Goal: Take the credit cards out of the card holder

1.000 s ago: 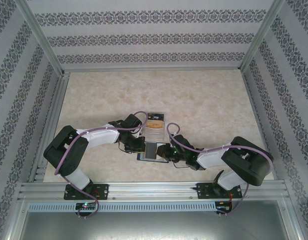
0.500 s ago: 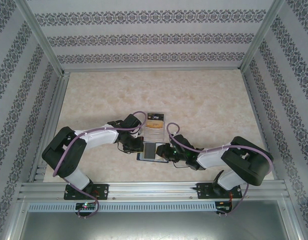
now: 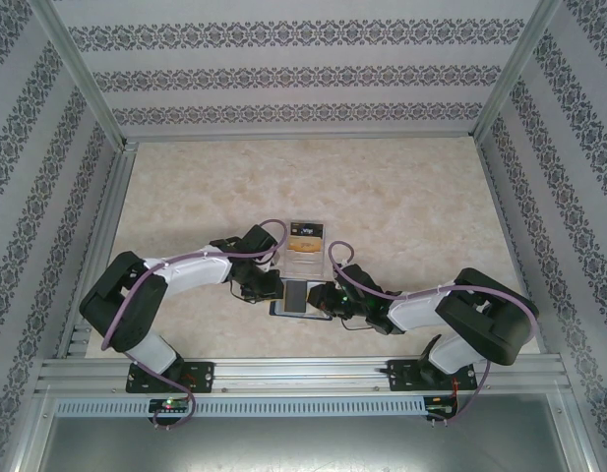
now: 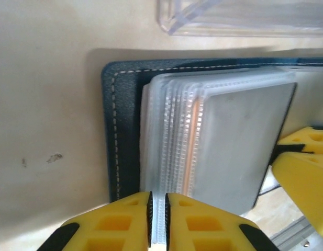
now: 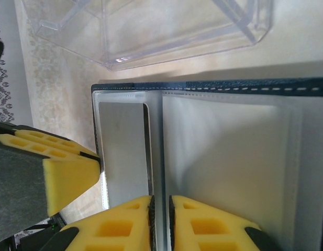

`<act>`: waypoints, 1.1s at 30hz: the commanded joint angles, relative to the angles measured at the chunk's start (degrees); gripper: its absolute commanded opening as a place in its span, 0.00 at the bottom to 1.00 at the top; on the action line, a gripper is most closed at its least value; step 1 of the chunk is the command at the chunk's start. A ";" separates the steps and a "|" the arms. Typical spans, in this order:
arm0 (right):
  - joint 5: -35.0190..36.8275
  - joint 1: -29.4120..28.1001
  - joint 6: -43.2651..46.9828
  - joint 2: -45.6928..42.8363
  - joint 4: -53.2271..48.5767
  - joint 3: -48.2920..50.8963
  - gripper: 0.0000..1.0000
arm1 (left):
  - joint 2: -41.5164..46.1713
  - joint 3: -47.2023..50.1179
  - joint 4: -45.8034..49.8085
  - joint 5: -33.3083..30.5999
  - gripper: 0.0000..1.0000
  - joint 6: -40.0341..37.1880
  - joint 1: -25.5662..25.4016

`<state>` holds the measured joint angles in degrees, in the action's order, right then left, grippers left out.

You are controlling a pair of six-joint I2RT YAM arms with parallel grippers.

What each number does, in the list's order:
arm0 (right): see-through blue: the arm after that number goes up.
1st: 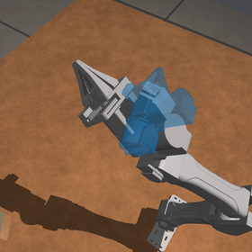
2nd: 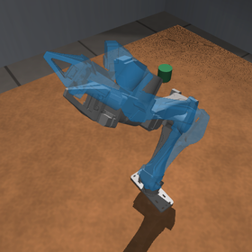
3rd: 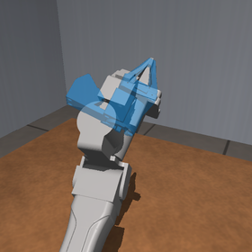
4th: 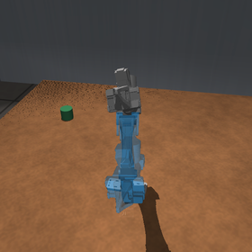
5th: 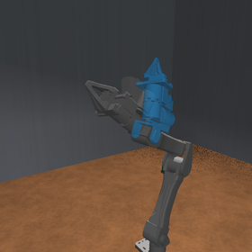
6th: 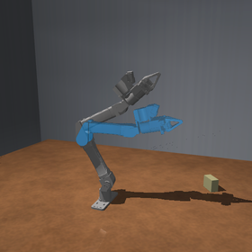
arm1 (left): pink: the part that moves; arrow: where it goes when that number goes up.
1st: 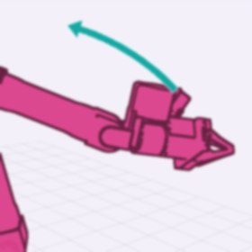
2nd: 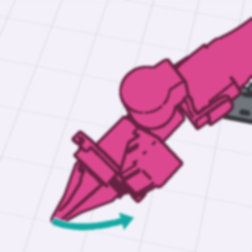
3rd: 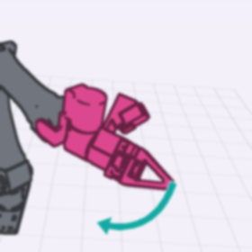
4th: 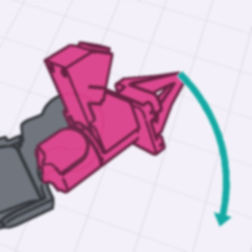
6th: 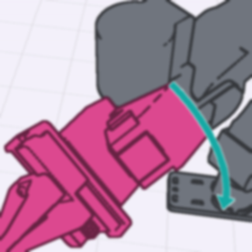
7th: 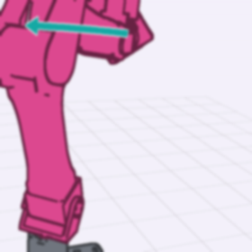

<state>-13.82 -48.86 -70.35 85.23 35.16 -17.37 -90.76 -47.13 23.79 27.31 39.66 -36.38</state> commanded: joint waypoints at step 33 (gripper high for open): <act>-2.25 0.69 -1.05 4.03 7.36 2.21 0.17 | -5.28 -0.29 3.57 -2.21 0.02 -0.27 -0.80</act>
<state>-15.99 -48.84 -70.83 89.01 42.48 -16.60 -92.77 -47.37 22.11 29.32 39.83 -36.38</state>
